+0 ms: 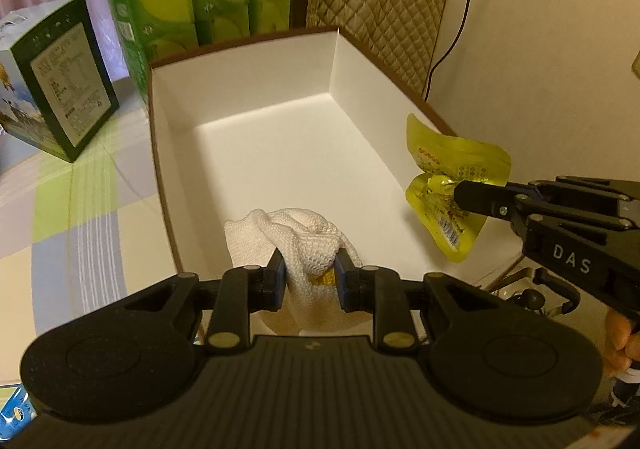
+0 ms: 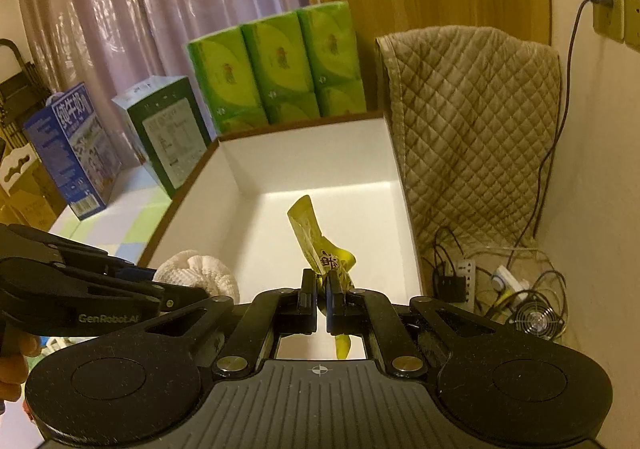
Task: Organize objects
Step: 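Carry the white sock in the left tool over the open box, then release the sock with the left tool while the right tool drops the snack bag in the box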
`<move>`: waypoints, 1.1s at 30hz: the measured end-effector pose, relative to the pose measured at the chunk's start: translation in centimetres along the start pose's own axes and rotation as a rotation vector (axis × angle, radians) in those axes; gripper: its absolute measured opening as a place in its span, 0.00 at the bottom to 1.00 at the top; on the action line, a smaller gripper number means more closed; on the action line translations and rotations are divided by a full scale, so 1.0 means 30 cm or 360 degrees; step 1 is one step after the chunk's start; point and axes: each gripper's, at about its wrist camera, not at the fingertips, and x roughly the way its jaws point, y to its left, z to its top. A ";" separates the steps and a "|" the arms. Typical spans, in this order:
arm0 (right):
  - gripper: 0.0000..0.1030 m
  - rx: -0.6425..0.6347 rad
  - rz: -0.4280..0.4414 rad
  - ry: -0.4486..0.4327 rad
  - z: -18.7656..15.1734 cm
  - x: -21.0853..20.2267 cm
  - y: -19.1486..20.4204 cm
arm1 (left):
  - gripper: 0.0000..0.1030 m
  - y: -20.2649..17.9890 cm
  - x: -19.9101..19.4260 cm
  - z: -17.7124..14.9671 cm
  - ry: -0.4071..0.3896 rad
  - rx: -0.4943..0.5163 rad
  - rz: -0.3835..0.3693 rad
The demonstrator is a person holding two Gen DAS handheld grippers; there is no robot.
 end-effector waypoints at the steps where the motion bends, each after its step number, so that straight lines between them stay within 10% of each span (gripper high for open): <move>1: 0.00 0.0001 0.0000 0.0007 0.000 0.004 -0.003 | 0.21 -0.002 0.012 0.002 0.0011 0.0004 0.0001; 23: 0.01 -0.0100 -0.0019 0.0080 0.011 0.081 -0.014 | 0.51 0.020 0.044 0.027 0.0055 -0.0010 -0.0006; 25: 0.11 -0.0123 -0.0016 0.0088 0.011 0.083 -0.008 | 0.55 0.022 0.042 0.025 0.0055 -0.0005 -0.0003; 28: 0.55 -0.0085 0.0000 0.0061 0.003 0.060 -0.008 | 0.60 0.024 0.028 0.022 0.0047 0.0000 -0.0001; 33: 0.59 -0.0056 0.0033 0.0091 0.002 0.017 -0.004 | 0.66 0.025 -0.001 0.013 0.0037 0.0009 0.0008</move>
